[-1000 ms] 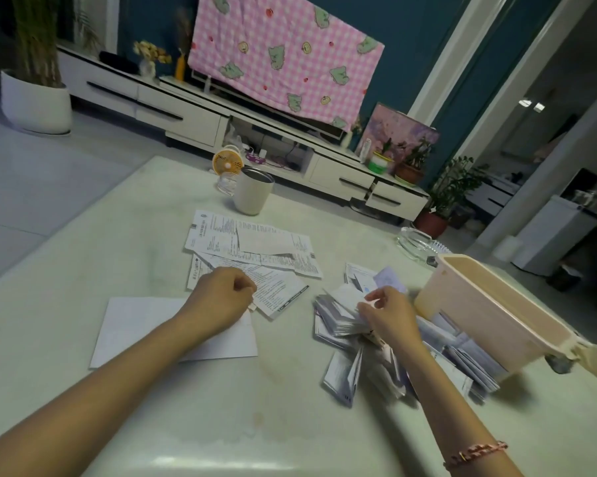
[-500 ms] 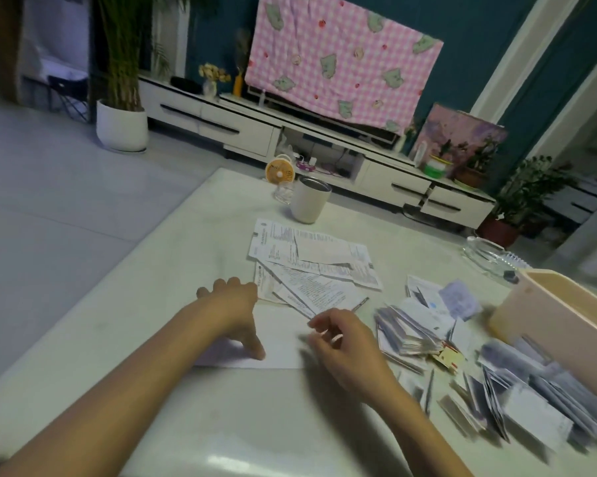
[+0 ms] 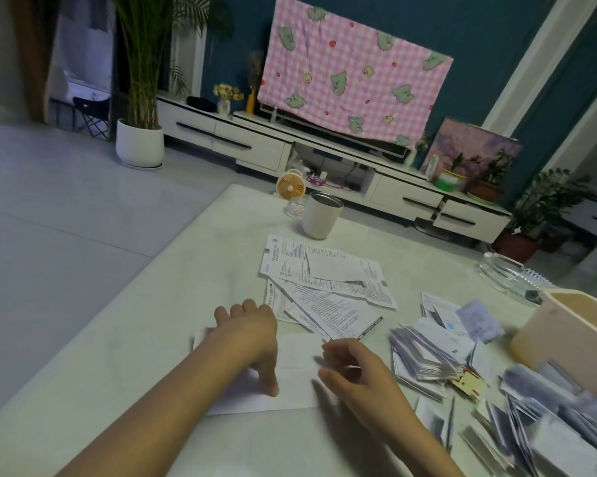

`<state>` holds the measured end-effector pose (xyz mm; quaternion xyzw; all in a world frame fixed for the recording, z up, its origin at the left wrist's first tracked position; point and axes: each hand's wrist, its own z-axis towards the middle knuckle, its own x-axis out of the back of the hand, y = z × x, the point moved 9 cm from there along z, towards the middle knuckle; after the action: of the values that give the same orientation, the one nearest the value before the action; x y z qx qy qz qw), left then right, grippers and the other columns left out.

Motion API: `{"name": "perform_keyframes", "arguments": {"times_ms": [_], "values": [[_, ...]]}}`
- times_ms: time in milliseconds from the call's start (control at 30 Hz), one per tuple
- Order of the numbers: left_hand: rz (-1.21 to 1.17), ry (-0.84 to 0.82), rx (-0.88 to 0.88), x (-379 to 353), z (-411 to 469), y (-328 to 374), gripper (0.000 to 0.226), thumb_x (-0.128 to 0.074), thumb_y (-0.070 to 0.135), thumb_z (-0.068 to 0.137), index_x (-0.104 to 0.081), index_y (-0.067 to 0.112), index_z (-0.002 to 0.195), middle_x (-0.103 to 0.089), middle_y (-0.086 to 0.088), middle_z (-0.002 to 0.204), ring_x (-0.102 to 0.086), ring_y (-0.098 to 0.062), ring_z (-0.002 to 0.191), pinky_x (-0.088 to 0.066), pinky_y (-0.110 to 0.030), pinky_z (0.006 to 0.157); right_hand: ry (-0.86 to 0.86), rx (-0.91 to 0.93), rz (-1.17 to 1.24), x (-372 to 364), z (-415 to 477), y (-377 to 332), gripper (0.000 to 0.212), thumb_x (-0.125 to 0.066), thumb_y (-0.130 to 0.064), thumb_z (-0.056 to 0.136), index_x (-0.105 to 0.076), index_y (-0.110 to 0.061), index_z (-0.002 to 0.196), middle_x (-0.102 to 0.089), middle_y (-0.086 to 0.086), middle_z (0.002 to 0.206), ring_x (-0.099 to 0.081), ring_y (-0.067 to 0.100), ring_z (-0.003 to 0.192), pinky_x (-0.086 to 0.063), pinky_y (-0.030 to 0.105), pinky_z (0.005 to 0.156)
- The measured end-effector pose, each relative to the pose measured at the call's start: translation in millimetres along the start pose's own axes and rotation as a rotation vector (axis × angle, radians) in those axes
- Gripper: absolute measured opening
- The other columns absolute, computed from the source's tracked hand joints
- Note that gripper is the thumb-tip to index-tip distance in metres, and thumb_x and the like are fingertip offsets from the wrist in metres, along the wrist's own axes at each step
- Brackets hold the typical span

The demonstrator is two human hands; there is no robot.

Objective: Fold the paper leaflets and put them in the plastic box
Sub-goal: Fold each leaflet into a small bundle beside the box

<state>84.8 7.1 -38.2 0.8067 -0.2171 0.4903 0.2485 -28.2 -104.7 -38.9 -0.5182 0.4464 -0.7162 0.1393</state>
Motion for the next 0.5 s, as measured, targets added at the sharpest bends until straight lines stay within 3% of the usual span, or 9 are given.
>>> {"name": "perform_keyframes", "arguments": {"times_ms": [67,133,167,200,267,333,367,433,500], "values": [[-0.025,-0.047,-0.008,0,-4,3,0.079,-0.078,0.033,0.072,-0.029,0.008,0.128,-0.047,-0.010,0.126,-0.042,-0.030,0.118,-0.032,-0.034,0.092,0.003,-0.021,0.041,2,0,2,0.027,-0.068,-0.011,0.082,-0.058,-0.028,0.101,-0.064,-0.009,0.100,-0.060,0.000,0.088,-0.046,0.011,0.077],[-0.062,-0.099,-0.053,1,-6,6,0.048,-0.076,0.029,0.074,-0.043,0.011,0.104,-0.059,-0.011,0.108,-0.054,-0.031,0.113,-0.035,-0.034,0.089,0.019,-0.035,0.068,5,-1,3,0.028,-0.067,-0.010,0.083,-0.057,-0.027,0.103,-0.063,-0.008,0.102,-0.061,0.006,0.089,-0.048,0.014,0.077],[-0.093,-0.100,-0.082,4,-7,6,0.035,-0.076,0.026,0.075,-0.044,0.013,0.083,-0.059,-0.014,0.092,-0.061,-0.029,0.103,-0.039,-0.030,0.082,0.033,-0.028,0.075,8,-2,2,0.028,-0.066,-0.010,0.083,-0.057,-0.027,0.102,-0.062,-0.008,0.103,-0.060,0.006,0.090,-0.048,0.014,0.077],[-0.129,-0.102,-0.120,7,-7,7,0.038,-0.075,0.025,0.076,-0.039,0.015,0.068,-0.055,-0.015,0.077,-0.064,-0.025,0.083,-0.039,-0.025,0.068,0.057,-0.010,0.073,11,-3,-1,0.027,-0.066,-0.010,0.084,-0.057,-0.028,0.102,-0.062,-0.010,0.103,-0.060,0.005,0.092,-0.048,0.014,0.078],[-0.250,-0.089,-0.209,15,-9,9,0.039,-0.071,0.025,0.079,-0.039,0.015,0.058,-0.042,-0.006,0.059,-0.044,-0.014,0.052,-0.029,-0.019,0.048,0.141,0.071,0.058,22,-7,-10,0.023,-0.067,-0.017,0.084,-0.058,-0.030,0.099,-0.063,-0.014,0.102,-0.058,0.002,0.097,-0.047,0.015,0.082],[-0.433,-0.041,-0.295,26,-10,12,0.020,-0.068,0.028,0.081,-0.060,0.014,0.069,-0.052,0.002,0.065,-0.046,-0.009,0.058,-0.035,-0.019,0.053,0.228,0.169,0.015,32,-12,-24,0.025,-0.065,-0.043,0.078,-0.058,-0.035,0.101,-0.061,-0.023,0.105,-0.054,-0.004,0.105,-0.041,0.008,0.085],[-0.540,-0.019,-0.324,31,-12,14,0.016,-0.067,0.029,0.082,-0.068,0.013,0.081,-0.059,0.004,0.073,-0.052,-0.009,0.065,-0.040,-0.019,0.060,0.241,0.212,-0.024,34,-14,-33,0.038,-0.060,-0.058,0.073,-0.057,-0.038,0.105,-0.058,-0.029,0.110,-0.049,-0.008,0.110,-0.036,0.004,0.088],[-0.815,-0.018,-0.347,36,-13,19,0.019,-0.068,0.026,0.083,-0.071,0.011,0.094,-0.070,0.002,0.087,-0.063,-0.012,0.077,-0.050,-0.022,0.074,0.200,0.267,-0.109,33,-12,-47,0.065,-0.051,-0.082,0.062,-0.049,-0.045,0.115,-0.043,-0.037,0.124,-0.037,-0.016,0.120,-0.028,0.002,0.095],[-1.027,-0.052,-0.353,34,-15,27,0.017,-0.070,0.021,0.082,-0.071,0.010,0.095,-0.073,-0.005,0.094,-0.069,-0.019,0.088,-0.054,-0.032,0.087,0.082,0.240,-0.135,22,-8,-54,0.081,-0.045,-0.091,0.053,-0.039,-0.051,0.122,-0.035,-0.039,0.131,-0.032,-0.018,0.124,-0.027,0.007,0.101]]}}
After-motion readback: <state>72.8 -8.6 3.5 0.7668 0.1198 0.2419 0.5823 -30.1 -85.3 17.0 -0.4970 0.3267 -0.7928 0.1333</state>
